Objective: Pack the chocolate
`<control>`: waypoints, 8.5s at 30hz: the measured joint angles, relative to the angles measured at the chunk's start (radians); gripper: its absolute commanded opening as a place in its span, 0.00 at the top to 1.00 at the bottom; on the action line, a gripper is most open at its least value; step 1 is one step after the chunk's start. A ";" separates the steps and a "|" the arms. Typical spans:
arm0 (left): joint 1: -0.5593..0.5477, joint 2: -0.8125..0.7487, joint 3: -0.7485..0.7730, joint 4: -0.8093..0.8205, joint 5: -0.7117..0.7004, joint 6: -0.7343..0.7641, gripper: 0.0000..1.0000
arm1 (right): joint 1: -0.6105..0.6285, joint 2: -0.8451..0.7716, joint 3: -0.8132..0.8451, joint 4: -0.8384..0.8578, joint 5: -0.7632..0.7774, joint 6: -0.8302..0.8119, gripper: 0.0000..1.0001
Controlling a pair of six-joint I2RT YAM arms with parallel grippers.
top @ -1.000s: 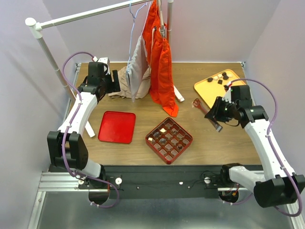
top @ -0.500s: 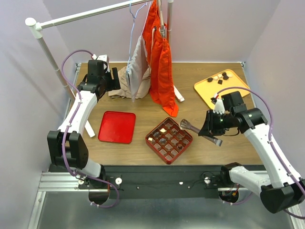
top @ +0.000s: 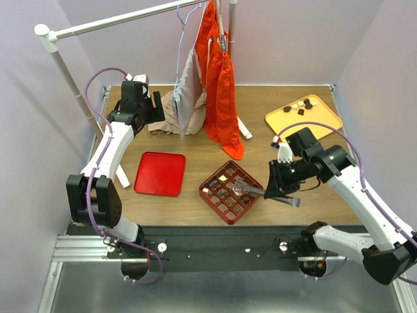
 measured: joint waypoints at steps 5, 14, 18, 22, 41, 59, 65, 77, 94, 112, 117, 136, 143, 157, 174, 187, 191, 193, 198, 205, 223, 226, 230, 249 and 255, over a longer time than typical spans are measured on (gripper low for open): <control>0.000 0.003 0.000 0.000 0.000 -0.002 0.16 | 0.058 0.023 0.001 -0.006 -0.001 0.000 0.94; 0.000 0.003 0.000 0.000 0.000 -0.004 0.15 | 0.088 0.033 -0.003 0.007 -0.001 0.007 0.83; 0.000 0.003 0.000 0.000 0.000 -0.004 0.16 | 0.099 0.034 -0.016 0.018 0.000 0.018 0.72; 0.000 0.003 0.000 0.000 0.001 -0.004 0.16 | 0.108 0.036 -0.019 0.032 0.000 0.029 0.62; 0.000 0.003 0.000 0.000 0.001 -0.004 0.15 | 0.127 0.048 -0.020 0.071 0.039 0.061 0.68; 0.000 0.003 0.000 0.000 0.001 0.002 0.15 | 0.127 -0.006 0.043 0.098 0.622 0.132 0.91; 0.001 0.003 -0.003 0.000 -0.004 0.009 0.15 | 0.127 -0.040 -0.130 0.271 0.718 0.169 0.82; 0.005 0.003 -0.004 -0.002 -0.004 0.012 0.16 | 0.127 0.056 -0.278 0.577 0.818 0.105 0.64; 0.006 0.003 -0.004 -0.005 -0.005 0.012 0.15 | 0.124 0.221 -0.278 0.693 0.864 0.053 0.26; 0.017 -0.097 -0.132 0.008 -0.041 -0.013 0.15 | 0.104 0.119 -0.175 0.643 0.726 0.142 0.24; 0.027 -0.162 -0.217 0.021 -0.046 -0.056 0.17 | 0.104 0.175 -0.107 0.656 0.568 0.190 0.24; -0.454 -0.062 -0.406 0.009 -0.254 -0.391 0.22 | 0.105 0.170 0.016 0.653 0.541 0.241 0.23; -0.504 0.045 -0.406 0.016 -0.290 -0.439 0.42 | 0.105 0.171 0.016 0.652 0.541 0.245 0.23; -0.504 0.139 -0.394 0.016 -0.373 -0.483 1.00 | 0.105 0.160 0.016 0.652 0.547 0.245 0.25; -0.504 -0.331 -0.279 -0.119 -0.233 -0.302 1.00 | 0.029 0.153 -0.021 0.675 0.394 0.244 0.24; -0.504 -0.561 -0.251 0.006 0.254 -0.251 1.00 | -0.386 0.259 -0.037 0.842 -0.230 0.256 0.24; -0.503 -0.578 -0.349 0.216 0.468 -0.343 1.00 | -0.396 0.257 -0.042 0.875 -0.342 0.263 0.24; -0.500 -0.577 -0.385 0.333 0.548 -0.409 1.00 | -0.427 0.243 -0.064 0.916 -0.405 0.276 0.24; -0.477 -0.552 -0.415 0.623 0.699 -0.586 1.00 | -0.487 0.190 -0.110 0.995 -0.501 0.329 0.23; -0.439 -0.525 -0.414 0.834 0.758 -0.725 1.00 | -0.490 0.126 -0.199 1.080 -0.544 0.346 0.25; -0.425 -0.455 -0.423 1.162 0.642 -1.144 1.00 | -0.481 0.154 -0.592 1.904 -0.590 0.796 0.24; -0.425 -0.456 -0.423 1.169 0.642 -1.149 1.00 | -0.481 0.366 -0.658 2.209 -0.597 1.079 0.24; -0.420 -0.459 -0.423 1.167 0.642 -1.149 1.00 | -0.446 0.523 -0.643 2.382 -0.597 1.302 0.23; -0.418 -0.494 -0.380 1.122 0.643 -1.149 1.00 | -0.232 0.640 -0.355 2.543 -0.553 1.439 0.20; -0.418 -0.494 -0.380 1.112 0.643 -1.149 1.00 | -0.187 0.640 -0.278 2.547 -0.552 1.422 0.20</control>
